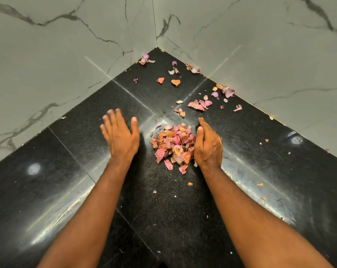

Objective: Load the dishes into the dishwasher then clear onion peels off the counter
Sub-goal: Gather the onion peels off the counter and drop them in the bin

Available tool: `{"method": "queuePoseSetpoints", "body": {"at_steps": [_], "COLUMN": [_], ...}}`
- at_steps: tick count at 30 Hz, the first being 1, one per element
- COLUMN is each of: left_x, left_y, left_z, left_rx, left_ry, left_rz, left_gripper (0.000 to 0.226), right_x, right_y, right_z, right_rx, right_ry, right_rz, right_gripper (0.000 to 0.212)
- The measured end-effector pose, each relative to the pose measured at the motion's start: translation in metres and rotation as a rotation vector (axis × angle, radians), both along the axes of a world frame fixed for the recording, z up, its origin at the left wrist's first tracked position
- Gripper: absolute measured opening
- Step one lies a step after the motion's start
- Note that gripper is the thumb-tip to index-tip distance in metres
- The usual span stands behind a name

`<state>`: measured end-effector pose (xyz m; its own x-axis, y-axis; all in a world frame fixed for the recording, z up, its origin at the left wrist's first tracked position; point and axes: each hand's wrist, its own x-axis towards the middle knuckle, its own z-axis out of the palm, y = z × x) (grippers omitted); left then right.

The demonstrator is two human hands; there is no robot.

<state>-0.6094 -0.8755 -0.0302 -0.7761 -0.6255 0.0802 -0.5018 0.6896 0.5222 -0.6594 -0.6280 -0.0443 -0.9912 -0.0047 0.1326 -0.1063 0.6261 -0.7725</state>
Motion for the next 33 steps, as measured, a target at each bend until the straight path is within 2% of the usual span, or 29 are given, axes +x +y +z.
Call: {"method": "queuePoseSetpoints", "body": {"at_steps": [2,4,6,8,10,13,14,17,20,22,24,26,27,29,31,33], "left_x": [0.0,0.003,0.006,0.007,0.006,-0.005,-0.009,-0.017,-0.017,-0.017,-0.019,-0.018,-0.016,-0.01,-0.002,0.002], "left_y": [0.005,0.024,0.048,0.061,0.062,0.053,0.049,0.044,0.063,0.081,0.094,0.107,0.113,0.126,0.134,0.127], "left_z": [-0.009,-0.014,-0.009,0.002,0.012,0.019,0.017,0.02,0.032,0.037,0.042,0.05,0.053,0.054,0.064,0.082], "left_rx": [-0.031,-0.105,-0.044,0.258,0.544,0.503,0.481,0.47,0.537,0.756,1.06,1.253,1.323,1.511,1.649,1.712], "left_ry": [-0.291,-0.354,-0.238,-0.045,0.158,0.413,0.472,0.521,0.495,0.538,0.6,0.63,0.613,0.509,0.37,0.319], "left_rz": [0.051,-0.115,-0.34,-0.486,-0.522,-0.37,-0.313,-0.21,-0.169,-0.174,-0.149,-0.104,-0.102,-0.181,-0.357,-0.381], "left_gripper": [0.096,0.1,0.094,0.079,0.054,0.031,0.035,0.075,0.084,0.083,0.067,0.047,0.048,0.064,0.08,0.097], "right_x": [0.0,0.0,0.0,0.0,0.001,0.0,0.0,0.0,0.0,0.0,0.003,0.013,0.019,0.032,0.042,0.039], "right_y": [0.0,-0.001,-0.001,0.0,0.0,0.0,0.0,-0.001,-0.001,0.0,0.002,-0.001,-0.006,-0.021,-0.037,-0.039], "right_z": [0.0,0.001,0.002,0.003,0.002,0.002,0.002,0.002,0.001,0.001,0.003,0.014,0.025,0.05,0.071,0.072], "right_rx": [0.004,0.001,0.004,-0.001,-0.01,-0.004,-0.002,0.006,-0.005,-0.067,-0.135,-0.146,-0.163,-0.254,-0.332,-0.302], "right_ry": [0.002,0.002,0.0,-0.003,0.0,0.002,-0.001,0.001,0.007,0.026,0.09,0.189,0.238,0.346,0.376,0.298], "right_rz": [0.003,0.006,0.008,0.007,0.007,0.005,0.003,0.001,0.01,0.019,0.03,0.081,0.16,0.41,0.615,0.653], "right_gripper": [0.048,0.049,0.049,0.049,0.049,0.051,0.05,0.049,0.05,0.051,0.05,0.05,0.052,0.053,0.062,0.071]}}
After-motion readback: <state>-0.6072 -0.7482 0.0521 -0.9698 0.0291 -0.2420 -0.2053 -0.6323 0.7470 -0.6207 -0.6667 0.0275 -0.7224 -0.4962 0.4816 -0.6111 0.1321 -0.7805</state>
